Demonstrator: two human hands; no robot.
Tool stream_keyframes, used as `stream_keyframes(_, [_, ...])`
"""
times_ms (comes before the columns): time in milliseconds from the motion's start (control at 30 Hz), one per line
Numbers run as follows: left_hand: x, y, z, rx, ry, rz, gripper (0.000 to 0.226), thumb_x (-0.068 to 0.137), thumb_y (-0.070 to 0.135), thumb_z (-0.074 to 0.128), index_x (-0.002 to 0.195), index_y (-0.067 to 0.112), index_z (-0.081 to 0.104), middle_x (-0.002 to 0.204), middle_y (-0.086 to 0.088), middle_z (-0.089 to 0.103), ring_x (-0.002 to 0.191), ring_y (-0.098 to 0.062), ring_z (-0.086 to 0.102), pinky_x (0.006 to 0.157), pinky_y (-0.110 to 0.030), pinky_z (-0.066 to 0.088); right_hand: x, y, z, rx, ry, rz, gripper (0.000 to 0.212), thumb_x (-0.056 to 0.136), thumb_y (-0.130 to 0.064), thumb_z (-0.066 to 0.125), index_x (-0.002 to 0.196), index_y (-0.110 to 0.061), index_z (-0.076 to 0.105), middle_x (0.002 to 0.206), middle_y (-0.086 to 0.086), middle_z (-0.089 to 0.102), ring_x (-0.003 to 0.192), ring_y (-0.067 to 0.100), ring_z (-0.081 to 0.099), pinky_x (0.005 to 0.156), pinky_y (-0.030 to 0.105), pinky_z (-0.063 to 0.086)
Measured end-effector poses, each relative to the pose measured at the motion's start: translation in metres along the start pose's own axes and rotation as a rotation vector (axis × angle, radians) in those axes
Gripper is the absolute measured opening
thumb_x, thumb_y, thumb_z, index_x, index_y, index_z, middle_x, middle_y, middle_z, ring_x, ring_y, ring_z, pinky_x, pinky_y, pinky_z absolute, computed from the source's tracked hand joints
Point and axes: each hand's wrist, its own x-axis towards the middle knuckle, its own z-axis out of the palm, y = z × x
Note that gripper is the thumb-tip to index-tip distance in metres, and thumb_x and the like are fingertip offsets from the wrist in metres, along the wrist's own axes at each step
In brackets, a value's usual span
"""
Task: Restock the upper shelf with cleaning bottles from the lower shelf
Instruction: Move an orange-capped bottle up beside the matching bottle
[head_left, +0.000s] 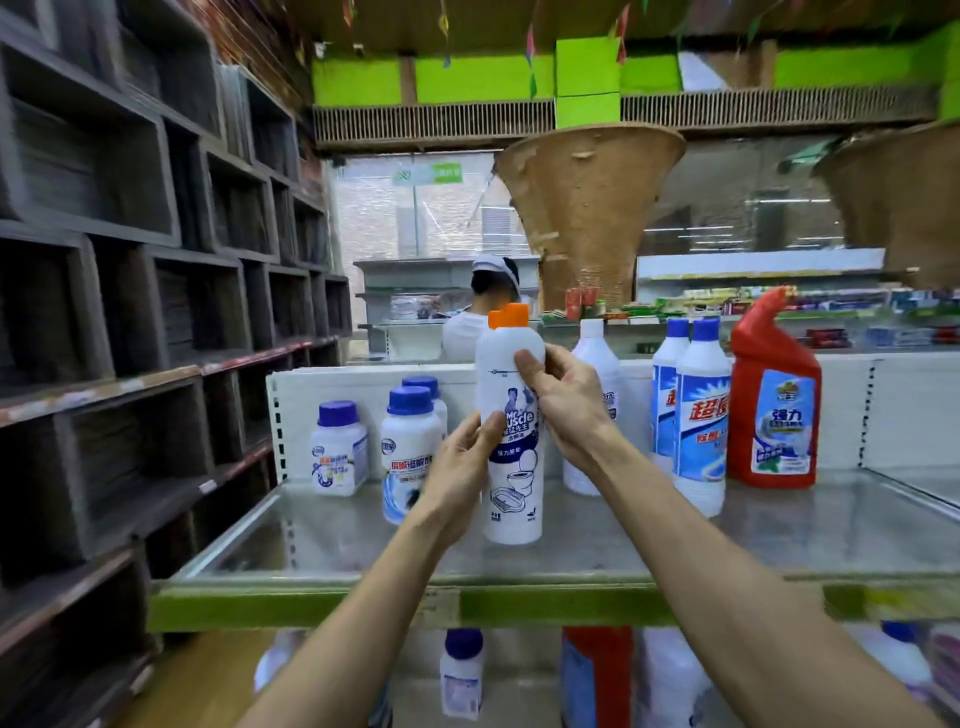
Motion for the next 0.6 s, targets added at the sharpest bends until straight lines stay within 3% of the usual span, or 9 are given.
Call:
stream_keyframes(200, [0.004, -0.013, -0.001, 0.006, 0.031, 0.008, 0.042, 0.096, 0.033, 0.059, 0.132, 0.012, 0.058, 0.120, -0.010, 0.073, 0.112, -0.026, 0.069, 0.094, -0.041, 0.055, 0.002, 0.007, 0.007, -0.048, 0.024, -0.005, 0.011, 0.095, -0.024, 0.065, 0.100, -0.015, 0.065, 0.090, 0.007, 0.075, 0.077, 0.021, 0.073, 0.069, 0.037, 0.062])
stream_keyframes(333, [0.007, -0.019, -0.007, 0.065, 0.019, 0.014, 0.044, 0.091, 0.009, 0.068, 0.133, 0.013, 0.055, 0.118, -0.007, 0.072, 0.095, -0.008, 0.073, 0.074, -0.021, 0.058, 0.003, 0.011, 0.012, -0.069, 0.079, -0.042, 0.006, 0.095, -0.026, 0.066, 0.092, -0.021, 0.064, 0.096, 0.013, 0.075, 0.088, 0.031, 0.073, 0.080, 0.050, 0.061])
stream_keyframes(500, [0.012, -0.019, -0.009, 0.061, 0.016, 0.015, 0.045, 0.091, 0.011, 0.068, 0.134, 0.019, 0.056, 0.119, -0.004, 0.073, 0.104, -0.017, 0.072, 0.082, -0.030, 0.059, 0.005, 0.015, 0.015, -0.087, 0.104, -0.055, 0.004, 0.095, -0.029, 0.065, 0.092, -0.028, 0.062, 0.098, 0.012, 0.075, 0.093, 0.033, 0.074, 0.083, 0.055, 0.060])
stream_keyframes(600, [0.013, -0.021, -0.009, 0.068, 0.040, 0.023, 0.046, 0.091, 0.012, 0.069, 0.135, 0.018, 0.056, 0.119, -0.006, 0.073, 0.106, -0.024, 0.071, 0.084, -0.034, 0.059, 0.006, 0.017, 0.015, -0.059, 0.108, -0.048, 0.011, 0.095, -0.028, 0.065, 0.101, -0.019, 0.063, 0.096, 0.012, 0.074, 0.087, 0.028, 0.073, 0.082, 0.052, 0.061])
